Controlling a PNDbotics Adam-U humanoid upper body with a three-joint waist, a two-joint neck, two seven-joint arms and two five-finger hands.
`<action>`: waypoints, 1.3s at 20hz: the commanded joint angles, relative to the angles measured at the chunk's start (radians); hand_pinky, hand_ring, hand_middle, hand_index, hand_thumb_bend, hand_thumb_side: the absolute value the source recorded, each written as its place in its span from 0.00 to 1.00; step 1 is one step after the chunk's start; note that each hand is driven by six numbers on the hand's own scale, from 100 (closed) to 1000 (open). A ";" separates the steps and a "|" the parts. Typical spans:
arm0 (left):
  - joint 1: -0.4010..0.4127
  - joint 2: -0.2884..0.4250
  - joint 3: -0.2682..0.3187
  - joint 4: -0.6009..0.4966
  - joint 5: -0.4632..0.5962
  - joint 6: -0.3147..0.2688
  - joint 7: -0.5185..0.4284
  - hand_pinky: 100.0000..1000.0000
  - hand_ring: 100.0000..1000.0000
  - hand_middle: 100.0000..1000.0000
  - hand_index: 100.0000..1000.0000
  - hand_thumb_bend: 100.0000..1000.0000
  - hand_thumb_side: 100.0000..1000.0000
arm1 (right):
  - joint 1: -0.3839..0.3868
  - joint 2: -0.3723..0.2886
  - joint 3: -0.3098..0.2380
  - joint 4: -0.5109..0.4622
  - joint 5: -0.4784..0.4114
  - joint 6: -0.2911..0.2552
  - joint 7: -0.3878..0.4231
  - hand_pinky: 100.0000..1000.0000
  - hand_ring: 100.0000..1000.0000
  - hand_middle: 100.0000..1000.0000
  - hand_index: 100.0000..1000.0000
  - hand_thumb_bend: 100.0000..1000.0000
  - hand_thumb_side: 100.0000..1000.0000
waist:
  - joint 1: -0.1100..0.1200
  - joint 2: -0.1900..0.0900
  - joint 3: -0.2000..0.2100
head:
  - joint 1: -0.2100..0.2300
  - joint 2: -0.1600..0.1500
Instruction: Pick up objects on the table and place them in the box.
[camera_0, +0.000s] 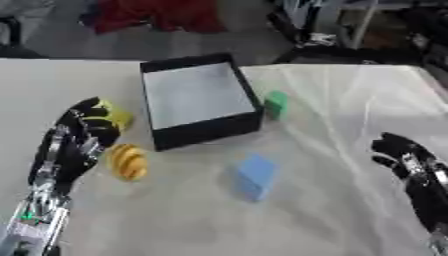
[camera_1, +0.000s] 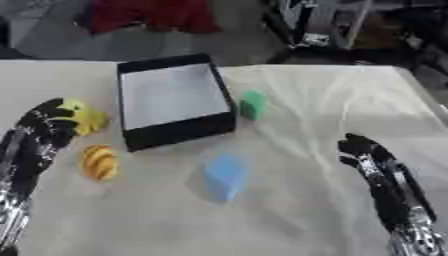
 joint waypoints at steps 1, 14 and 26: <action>-0.012 0.010 0.002 -0.014 0.003 -0.001 0.003 0.65 0.63 0.63 0.84 0.92 0.58 | -0.006 -0.010 -0.001 -0.019 -0.007 -0.002 0.001 0.81 0.83 0.70 0.80 0.00 0.69 | 0.002 -0.018 -0.001 | 0.003 -0.002; -0.084 0.119 -0.002 -0.017 -0.044 0.028 -0.018 0.66 0.65 0.65 0.85 0.92 0.56 | -0.004 -0.021 0.001 -0.018 -0.003 -0.001 0.003 0.81 0.83 0.70 0.80 0.00 0.69 | 0.016 -0.020 -0.004 | 0.014 -0.002; -0.389 0.430 -0.184 0.209 -0.233 0.157 -0.188 0.76 0.75 0.74 0.90 0.87 0.49 | 0.006 -0.038 0.006 -0.011 0.007 -0.002 0.008 0.81 0.83 0.70 0.80 0.00 0.70 | 0.047 -0.019 -0.027 | 0.011 -0.002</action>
